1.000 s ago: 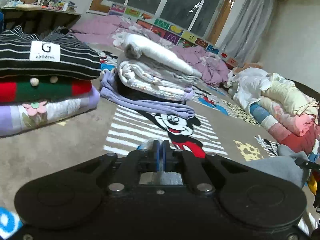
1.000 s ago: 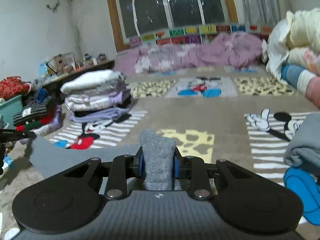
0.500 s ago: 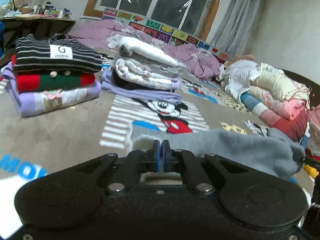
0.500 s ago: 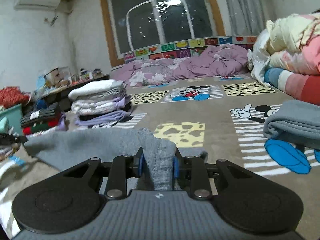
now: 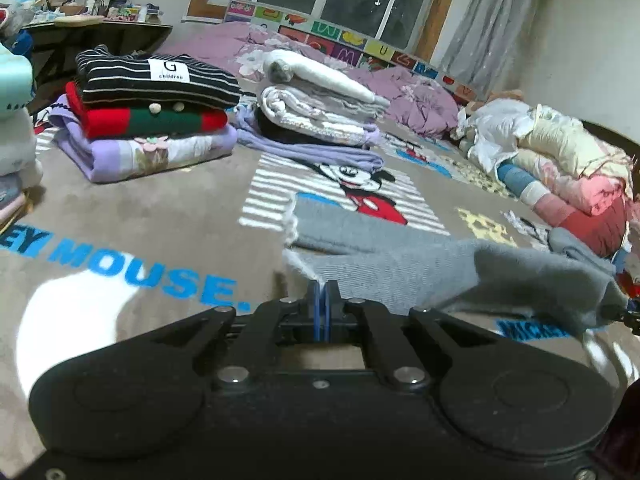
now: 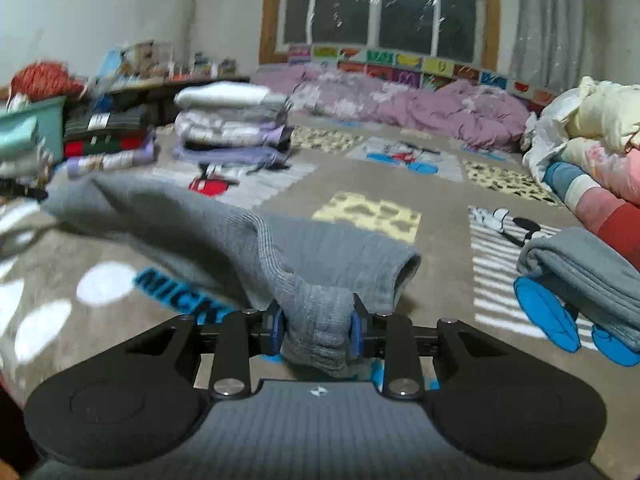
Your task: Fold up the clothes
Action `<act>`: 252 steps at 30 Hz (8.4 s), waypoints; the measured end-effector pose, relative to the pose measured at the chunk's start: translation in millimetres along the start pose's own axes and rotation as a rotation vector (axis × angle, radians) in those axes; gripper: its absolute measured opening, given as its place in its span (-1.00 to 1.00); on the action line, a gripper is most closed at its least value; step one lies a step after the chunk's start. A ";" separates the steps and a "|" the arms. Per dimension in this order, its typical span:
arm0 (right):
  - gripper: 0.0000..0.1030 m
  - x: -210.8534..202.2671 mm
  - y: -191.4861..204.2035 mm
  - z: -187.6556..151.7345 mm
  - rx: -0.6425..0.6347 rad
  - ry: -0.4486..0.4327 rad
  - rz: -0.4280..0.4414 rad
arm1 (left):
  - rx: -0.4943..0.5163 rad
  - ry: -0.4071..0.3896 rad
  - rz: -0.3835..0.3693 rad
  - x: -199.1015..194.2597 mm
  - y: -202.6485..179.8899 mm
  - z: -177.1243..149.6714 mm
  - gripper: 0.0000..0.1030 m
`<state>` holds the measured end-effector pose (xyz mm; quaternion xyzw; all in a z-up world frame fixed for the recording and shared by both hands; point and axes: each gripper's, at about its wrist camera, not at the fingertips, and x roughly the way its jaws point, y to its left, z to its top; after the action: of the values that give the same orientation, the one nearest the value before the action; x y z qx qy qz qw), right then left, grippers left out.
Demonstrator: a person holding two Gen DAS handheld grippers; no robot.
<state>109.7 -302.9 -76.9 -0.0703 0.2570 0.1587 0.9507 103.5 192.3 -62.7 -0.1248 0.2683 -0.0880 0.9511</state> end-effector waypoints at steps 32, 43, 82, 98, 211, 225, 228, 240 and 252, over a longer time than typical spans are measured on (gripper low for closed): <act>0.58 -2.2 -44.9 -99.3 1.084 -0.007 0.154 | -0.615 0.081 0.043 -22.9 16.2 -12.9 0.08; -0.52 10.2 -50.6 -105.2 1.095 -0.091 0.215 | -0.381 -0.006 0.048 18.2 -7.8 0.3 -0.87; -0.56 12.1 -47.7 -90.1 0.849 -0.062 -0.014 | -0.270 0.045 0.163 19.1 -7.4 -22.9 -0.81; 0.23 -7.7 -61.6 -67.7 0.761 -0.180 -0.088 | -0.206 -0.061 0.192 18.1 -18.1 7.4 -0.19; 0.03 -0.8 31.0 -61.8 0.031 0.084 0.016 | 0.108 0.055 0.364 64.7 -131.2 -39.9 -0.89; 0.09 -35.1 68.9 -61.4 -0.273 -0.019 -0.010 | 0.524 0.030 0.271 -8.3 -105.2 -32.3 -0.12; 0.09 -32.8 75.9 -63.2 -0.335 -0.004 -0.042 | 0.663 0.040 0.250 -17.5 -108.2 -45.6 -0.12; 0.08 -18.6 74.0 -72.5 -0.419 0.069 -0.148 | 1.031 0.137 0.414 9.3 -99.9 -97.9 -0.12; 0.09 -9.5 68.1 -76.1 -0.446 0.050 -0.160 | 1.000 0.034 0.488 17.5 -92.2 -91.0 -0.81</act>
<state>43.4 -257.8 -140.9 -0.3027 0.2326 0.1339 0.9145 60.5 83.0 -120.1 0.4090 0.2304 0.0160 0.8828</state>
